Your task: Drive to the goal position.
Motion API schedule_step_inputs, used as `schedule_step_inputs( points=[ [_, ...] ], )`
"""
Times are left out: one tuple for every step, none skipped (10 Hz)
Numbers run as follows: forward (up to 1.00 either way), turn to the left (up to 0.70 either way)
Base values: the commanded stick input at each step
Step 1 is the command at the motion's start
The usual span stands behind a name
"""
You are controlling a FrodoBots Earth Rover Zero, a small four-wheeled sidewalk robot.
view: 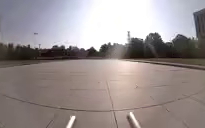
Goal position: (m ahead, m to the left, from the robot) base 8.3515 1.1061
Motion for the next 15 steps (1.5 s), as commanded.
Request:
schedule_step_inputs(
  points=[
    [0.7,0.0],
    [0.7,0.0],
    [0.7,0.0],
    [0.7,0.0],
    [0.7,0.0],
    [0.7,0.0],
    [0.7,0.0],
    [0.7,0.0],
    [0.7,0.0],
    [0.7,0.0],
    [0.7,0.0],
    [0.7,0.0],
    [0.7,0.0],
    [0.7,0.0],
    [0.7,0.0]
  ],
)
